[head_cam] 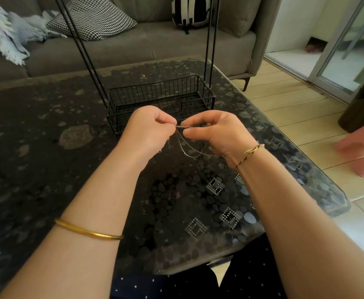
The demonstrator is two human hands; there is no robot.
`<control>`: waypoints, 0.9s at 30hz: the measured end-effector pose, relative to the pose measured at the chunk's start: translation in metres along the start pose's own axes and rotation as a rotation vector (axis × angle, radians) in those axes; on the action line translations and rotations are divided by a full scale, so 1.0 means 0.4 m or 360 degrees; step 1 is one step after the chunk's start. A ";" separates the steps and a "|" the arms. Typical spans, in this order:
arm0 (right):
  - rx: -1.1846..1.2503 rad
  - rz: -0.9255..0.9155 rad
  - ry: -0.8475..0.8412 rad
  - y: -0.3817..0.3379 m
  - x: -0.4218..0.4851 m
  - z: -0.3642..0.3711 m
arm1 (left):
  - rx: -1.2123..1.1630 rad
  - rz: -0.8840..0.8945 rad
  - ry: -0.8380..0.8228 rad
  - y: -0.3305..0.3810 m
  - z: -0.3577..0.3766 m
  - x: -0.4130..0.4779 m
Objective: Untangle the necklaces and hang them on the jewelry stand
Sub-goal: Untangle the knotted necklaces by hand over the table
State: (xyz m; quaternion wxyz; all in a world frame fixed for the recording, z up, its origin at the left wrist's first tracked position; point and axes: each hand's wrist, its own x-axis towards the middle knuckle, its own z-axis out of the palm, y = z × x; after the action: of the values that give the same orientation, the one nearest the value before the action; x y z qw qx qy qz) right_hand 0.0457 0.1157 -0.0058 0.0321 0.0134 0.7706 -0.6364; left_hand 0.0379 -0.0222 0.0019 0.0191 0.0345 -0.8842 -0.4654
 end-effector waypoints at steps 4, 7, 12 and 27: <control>-0.0078 -0.0051 0.0101 0.016 0.016 -0.002 | -0.0033 0.0001 -0.0013 0.004 -0.003 -0.003; -0.0246 -0.0034 0.0158 0.028 0.022 -0.004 | -0.0041 0.0015 -0.0035 0.006 -0.001 -0.006; -0.0249 -0.0023 0.0097 0.023 0.022 0.002 | 0.0013 0.0047 -0.0053 0.002 0.001 -0.005; -0.0782 -0.0442 0.0138 0.036 0.034 0.028 | 0.0126 0.0116 -0.0055 0.007 0.003 -0.011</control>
State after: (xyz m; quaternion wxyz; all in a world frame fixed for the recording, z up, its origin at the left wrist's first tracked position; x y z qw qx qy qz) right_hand 0.0336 0.1074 -0.0229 -0.0860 -0.0735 0.8969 -0.4276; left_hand 0.0421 -0.0193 0.0036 0.0194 -0.0052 -0.9029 -0.4294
